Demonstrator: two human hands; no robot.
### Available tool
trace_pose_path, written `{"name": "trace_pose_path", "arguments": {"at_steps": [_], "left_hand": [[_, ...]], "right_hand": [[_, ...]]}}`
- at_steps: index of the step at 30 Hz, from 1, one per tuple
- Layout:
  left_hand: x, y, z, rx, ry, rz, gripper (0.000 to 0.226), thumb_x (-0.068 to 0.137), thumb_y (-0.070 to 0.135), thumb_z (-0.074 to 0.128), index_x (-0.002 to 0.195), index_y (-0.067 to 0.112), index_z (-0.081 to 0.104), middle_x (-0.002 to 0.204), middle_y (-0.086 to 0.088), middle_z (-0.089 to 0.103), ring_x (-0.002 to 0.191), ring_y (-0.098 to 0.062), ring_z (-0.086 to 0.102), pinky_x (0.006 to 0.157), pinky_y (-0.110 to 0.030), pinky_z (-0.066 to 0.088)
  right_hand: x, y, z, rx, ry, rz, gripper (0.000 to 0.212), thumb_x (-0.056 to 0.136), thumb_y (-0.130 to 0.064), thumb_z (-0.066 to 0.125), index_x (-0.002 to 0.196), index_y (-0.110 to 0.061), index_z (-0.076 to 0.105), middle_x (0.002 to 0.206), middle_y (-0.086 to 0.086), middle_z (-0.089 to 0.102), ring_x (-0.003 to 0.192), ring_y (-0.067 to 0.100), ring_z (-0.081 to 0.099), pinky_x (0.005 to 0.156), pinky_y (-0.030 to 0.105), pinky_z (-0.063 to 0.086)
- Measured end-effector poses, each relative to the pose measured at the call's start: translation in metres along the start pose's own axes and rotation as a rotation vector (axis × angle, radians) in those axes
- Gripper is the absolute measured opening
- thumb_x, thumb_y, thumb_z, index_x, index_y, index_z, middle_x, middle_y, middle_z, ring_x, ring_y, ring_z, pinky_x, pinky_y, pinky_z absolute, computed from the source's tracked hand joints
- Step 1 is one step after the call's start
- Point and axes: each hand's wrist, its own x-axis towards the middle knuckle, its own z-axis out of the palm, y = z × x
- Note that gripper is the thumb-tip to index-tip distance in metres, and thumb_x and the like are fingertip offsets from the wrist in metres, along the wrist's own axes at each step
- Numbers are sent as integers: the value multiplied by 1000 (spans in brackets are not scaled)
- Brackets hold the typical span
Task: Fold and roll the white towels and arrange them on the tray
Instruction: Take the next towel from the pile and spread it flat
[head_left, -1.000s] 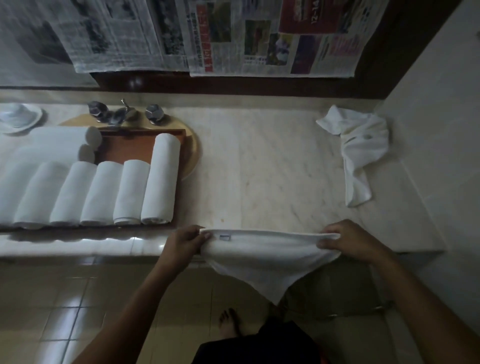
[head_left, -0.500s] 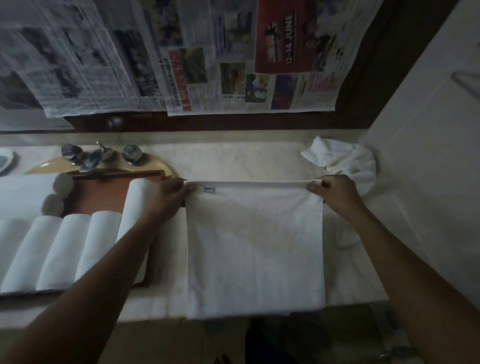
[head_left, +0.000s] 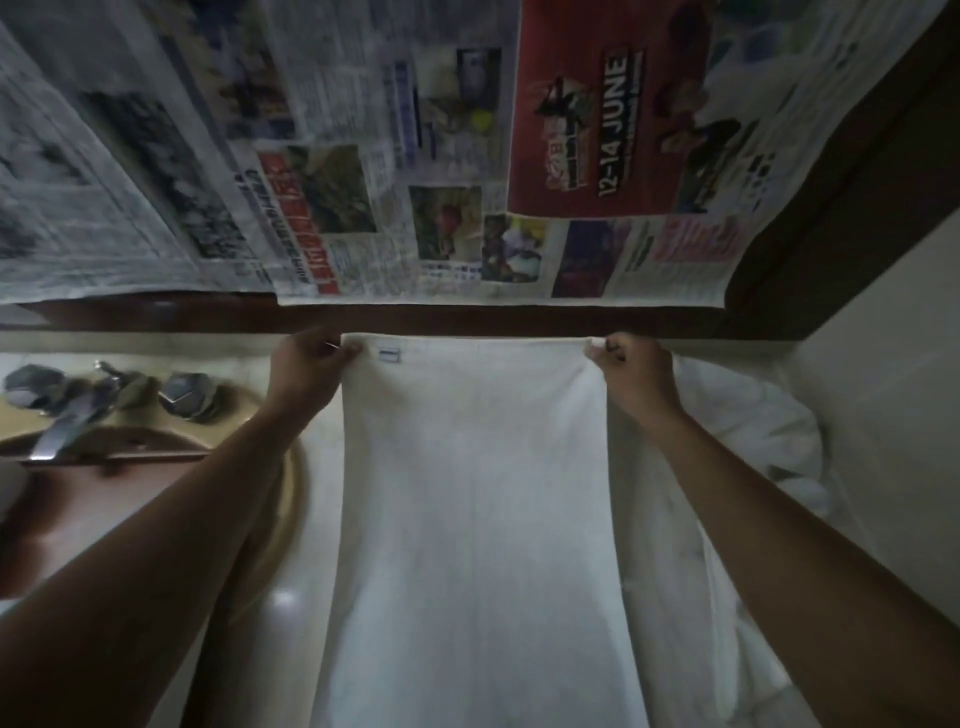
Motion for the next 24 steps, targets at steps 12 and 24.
{"name": "trace_pose_path", "arguments": {"at_steps": [12, 24], "left_hand": [[2, -42, 96, 397, 167, 89, 35, 89, 19, 74, 120, 13, 58, 117, -15, 58, 107, -37, 55, 89, -47, 45], [-11, -100, 100, 719, -172, 248, 76, 101, 64, 20, 163, 21, 25, 171, -3, 15, 158, -25, 12, 125, -54, 17]], "right_hand": [[18, 60, 99, -134, 174, 19, 46, 90, -28, 75, 130, -11, 59, 128, 15, 60, 119, 34, 52, 96, 41, 45], [-5, 88, 125, -548, -79, -262, 62, 106, -52, 30, 157, -19, 39, 167, 8, 28, 155, 30, 24, 121, 59, 24]]}}
